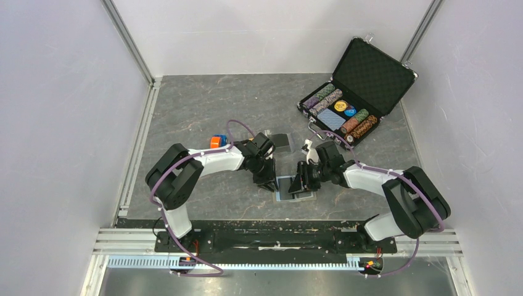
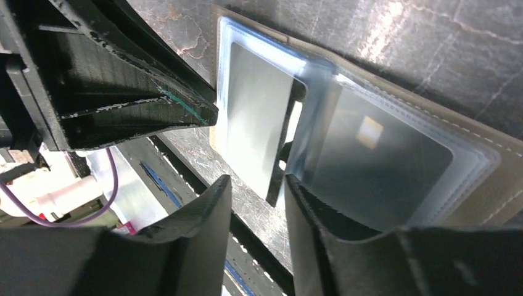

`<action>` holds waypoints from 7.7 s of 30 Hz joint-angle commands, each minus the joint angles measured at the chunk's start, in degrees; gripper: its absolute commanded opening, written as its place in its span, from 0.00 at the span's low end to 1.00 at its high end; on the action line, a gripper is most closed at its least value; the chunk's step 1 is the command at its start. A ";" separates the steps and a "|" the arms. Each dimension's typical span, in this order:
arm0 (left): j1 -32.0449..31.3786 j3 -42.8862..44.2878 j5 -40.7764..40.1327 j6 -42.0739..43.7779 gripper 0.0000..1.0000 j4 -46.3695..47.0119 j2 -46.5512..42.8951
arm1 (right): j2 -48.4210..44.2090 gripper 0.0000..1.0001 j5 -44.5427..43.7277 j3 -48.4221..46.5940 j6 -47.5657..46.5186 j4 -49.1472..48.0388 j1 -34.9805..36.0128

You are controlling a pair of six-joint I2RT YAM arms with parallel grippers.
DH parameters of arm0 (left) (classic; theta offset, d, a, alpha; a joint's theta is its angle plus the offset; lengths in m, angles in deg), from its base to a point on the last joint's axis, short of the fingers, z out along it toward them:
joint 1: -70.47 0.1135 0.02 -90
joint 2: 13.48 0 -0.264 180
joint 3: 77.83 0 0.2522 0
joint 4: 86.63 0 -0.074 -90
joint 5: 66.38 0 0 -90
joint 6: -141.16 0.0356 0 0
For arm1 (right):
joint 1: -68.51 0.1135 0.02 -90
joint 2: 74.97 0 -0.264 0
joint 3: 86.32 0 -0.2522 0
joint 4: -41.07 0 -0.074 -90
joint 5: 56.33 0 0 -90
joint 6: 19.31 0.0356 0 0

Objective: Put the credit cards into the card holder
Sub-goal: Insert the credit card into the card holder, then pick up the credit card from the storage box.

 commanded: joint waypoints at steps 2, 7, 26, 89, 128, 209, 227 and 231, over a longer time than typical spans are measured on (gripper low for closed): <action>0.24 2.77 0.63 -0.99 0.28 0.66 0.13 | 0.15 0.35 -1.53 -2.58 -2.51 2.25 0.22; 0.23 4.31 0.54 -0.91 0.30 -0.22 -0.70 | 0.37 0.22 -1.23 -2.72 -3.10 2.57 0.11; 0.06 4.54 3.12 -0.58 0.34 2.96 3.50 | 5.06 0.00 -2.28 -1.58 -4.37 1.13 0.16; -1.32 7.00 5.55 0.42 0.33 4.36 4.01 | 5.34 0.00 -3.65 -2.99 -6.63 2.73 0.16; -3.41 21.88 -1.57 7.75 0.37 -19.58 6.46 | -5.90 0.00 0.31 -9.14 -6.39 8.94 -9.41; 19.40 27.55 -8.99 15.10 0.15 -23.32 11.94 | 43.79 0.42 -8.87 -62.53 -16.81 24.62 3.63; 19.17 25.93 -6.66 14.30 0.23 -21.91 8.76 | 41.79 0.00 -9.20 -63.62 -18.40 27.32 4.18; 19.19 25.88 -6.80 14.52 0.24 -21.88 8.64 | 40.71 0.07 -9.90 -63.33 -19.30 28.24 4.15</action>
